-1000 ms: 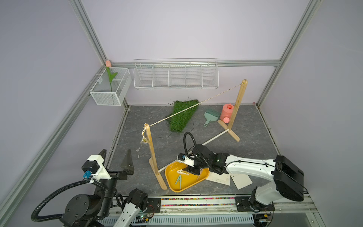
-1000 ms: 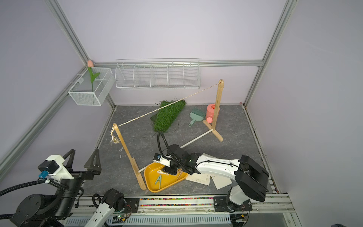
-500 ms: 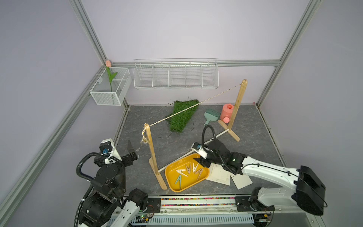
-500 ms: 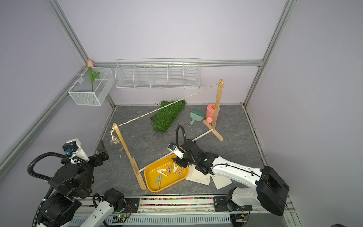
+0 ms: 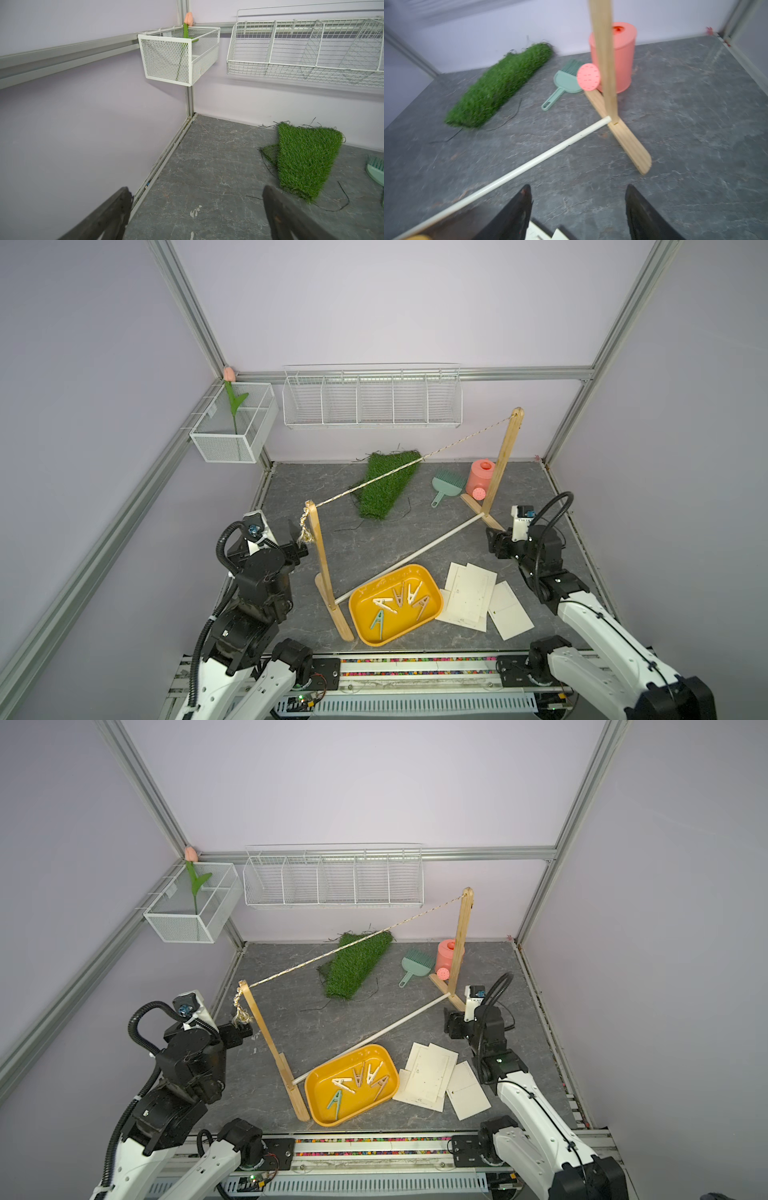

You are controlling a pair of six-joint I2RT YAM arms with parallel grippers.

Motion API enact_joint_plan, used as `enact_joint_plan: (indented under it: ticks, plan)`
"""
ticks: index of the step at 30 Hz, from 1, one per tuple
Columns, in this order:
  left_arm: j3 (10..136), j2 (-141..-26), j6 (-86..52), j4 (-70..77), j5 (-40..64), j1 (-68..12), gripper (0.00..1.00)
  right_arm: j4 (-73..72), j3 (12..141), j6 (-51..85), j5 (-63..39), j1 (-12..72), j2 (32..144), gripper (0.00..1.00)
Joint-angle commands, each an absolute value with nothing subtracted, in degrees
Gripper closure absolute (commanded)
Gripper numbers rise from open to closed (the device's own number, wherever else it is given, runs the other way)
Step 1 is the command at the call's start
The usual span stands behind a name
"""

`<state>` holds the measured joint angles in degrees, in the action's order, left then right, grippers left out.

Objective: Remove the postcards from the strings
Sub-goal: Reset both arms

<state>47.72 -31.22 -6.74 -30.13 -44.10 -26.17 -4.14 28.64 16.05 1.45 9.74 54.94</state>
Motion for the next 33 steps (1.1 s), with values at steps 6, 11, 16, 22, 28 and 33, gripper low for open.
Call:
enact_joint_plan:
  ticks: [6,11,16,22,28,33]
  plan:
    - [43.1,-37.1,-12.9,-22.1,-37.1,-13.5,0.01,-12.4,28.3,25.2,1.7,-4.8,62.9,0.25]
    - [38.8,-43.7,-12.7,-13.0,-34.7,-8.4,0.01,-11.8,31.1,15.5,10.8,-6.0,65.2,0.25]
    - [32.6,-55.0,-6.2,0.6,-33.7,-8.0,0.01,-19.0,28.2,6.2,11.2,-5.3,67.8,0.26]
    - [24.8,-64.0,-4.3,19.0,-31.7,-4.9,0.01,-34.6,22.9,-4.5,13.4,0.0,74.4,0.26]
    - [22.6,-72.2,-4.8,31.0,-18.7,0.1,0.01,-37.5,22.3,-8.4,12.9,2.7,77.1,0.29]
    - [24.4,-76.7,-4.3,35.1,-9.9,0.2,0.01,-44.5,18.3,-5.8,4.8,2.7,75.4,0.3]
